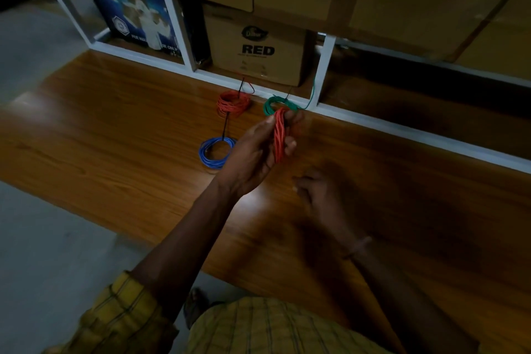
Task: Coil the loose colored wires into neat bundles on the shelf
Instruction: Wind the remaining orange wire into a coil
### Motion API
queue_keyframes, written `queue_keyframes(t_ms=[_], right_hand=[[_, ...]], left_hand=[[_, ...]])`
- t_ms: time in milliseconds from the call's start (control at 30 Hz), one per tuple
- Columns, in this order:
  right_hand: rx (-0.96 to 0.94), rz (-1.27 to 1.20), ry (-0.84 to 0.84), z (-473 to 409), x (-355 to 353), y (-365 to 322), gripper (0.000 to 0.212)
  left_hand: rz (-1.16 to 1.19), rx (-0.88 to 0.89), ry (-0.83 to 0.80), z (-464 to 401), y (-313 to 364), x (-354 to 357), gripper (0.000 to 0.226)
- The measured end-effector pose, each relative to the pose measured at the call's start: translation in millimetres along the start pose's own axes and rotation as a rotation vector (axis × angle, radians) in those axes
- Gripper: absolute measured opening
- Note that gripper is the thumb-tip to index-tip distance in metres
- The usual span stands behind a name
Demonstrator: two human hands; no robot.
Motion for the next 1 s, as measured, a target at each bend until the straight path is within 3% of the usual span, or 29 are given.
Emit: queue_keyframes(t_ms=[133,333,533,767,1000], right_hand=[[-0.081,0.041,0.053,5.1,-11.6,-35.2,0.013],[-0.150,0.178,0.166,-12.5,-49.6,-53.6,0.017],[-0.121,0.134,0.297,-22.9,-67.0,-43.9,0.010],[-0.037,0.039,0.301,-28.8,-74.4,-26.7,0.004],[0.060,-0.121,0.424,-24.7,-89.9,-14.4,0.016]], left_hand=[[-0.338,-0.002,0.212,-10.3,-8.7,-24.8,0.043],[-0.750,0.057,0.226,-25.7,-16.1,-15.8,0.036],[-1.077,0.086,0.179,-39.7,-14.8,-7.9,0.040],[-1.273,0.040,0.114,-52.0,-0.9,1.2,0.051],[-1.161,-0.082,-0.046,-47.9,3.2,3.0,0.042]])
Point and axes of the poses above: each hand's wrist, its own z-axis away from the middle knuckle, its own x-axis out of the palm, y = z × x, the point moved 8 cm from there along -z, towards the middle knuckle, and after that the axes turned 2 degrees about -x, right-handed, at the moved point
